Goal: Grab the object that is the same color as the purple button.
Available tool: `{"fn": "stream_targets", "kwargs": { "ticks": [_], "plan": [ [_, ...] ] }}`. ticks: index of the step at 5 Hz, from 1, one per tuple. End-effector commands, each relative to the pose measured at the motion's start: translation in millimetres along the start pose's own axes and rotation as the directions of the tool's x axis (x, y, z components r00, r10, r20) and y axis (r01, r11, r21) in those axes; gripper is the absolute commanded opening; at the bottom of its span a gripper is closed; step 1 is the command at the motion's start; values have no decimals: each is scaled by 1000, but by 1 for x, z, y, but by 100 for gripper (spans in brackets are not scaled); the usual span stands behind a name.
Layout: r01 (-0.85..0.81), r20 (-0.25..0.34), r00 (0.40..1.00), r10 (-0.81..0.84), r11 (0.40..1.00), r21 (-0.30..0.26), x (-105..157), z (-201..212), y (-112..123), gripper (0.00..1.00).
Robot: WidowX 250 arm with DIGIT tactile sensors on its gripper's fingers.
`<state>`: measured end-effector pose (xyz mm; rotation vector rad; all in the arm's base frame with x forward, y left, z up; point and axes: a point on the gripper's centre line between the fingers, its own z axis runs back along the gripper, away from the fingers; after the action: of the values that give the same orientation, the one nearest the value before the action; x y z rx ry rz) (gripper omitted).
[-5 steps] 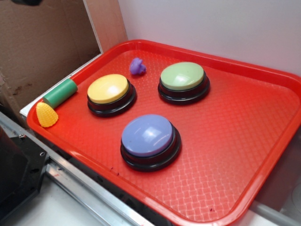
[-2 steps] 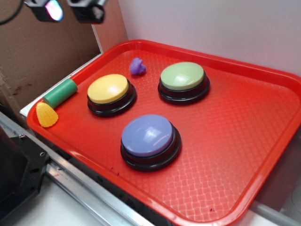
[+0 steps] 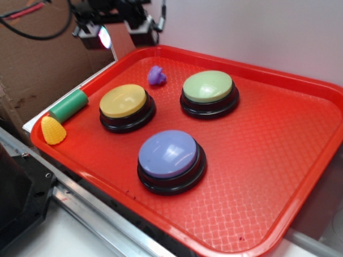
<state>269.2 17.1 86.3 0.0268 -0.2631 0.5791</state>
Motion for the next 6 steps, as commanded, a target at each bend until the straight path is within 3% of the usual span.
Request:
{"fn": "stream_targets", "kwargs": {
  "ticks": [1,3,4,5,6],
  "plan": [
    [-136,63,989,134,991,22,43,-46,-5,100],
    [-151,56,987,148,987,50,51,-69,-4,100],
    [-163,43,986,160,984,68,47,-74,-3,0],
    [-151,7,989,151,987,54,47,-67,0,0],
    [54,-87,995,-49,997,57,49,-26,-4,0]
  ]
}}
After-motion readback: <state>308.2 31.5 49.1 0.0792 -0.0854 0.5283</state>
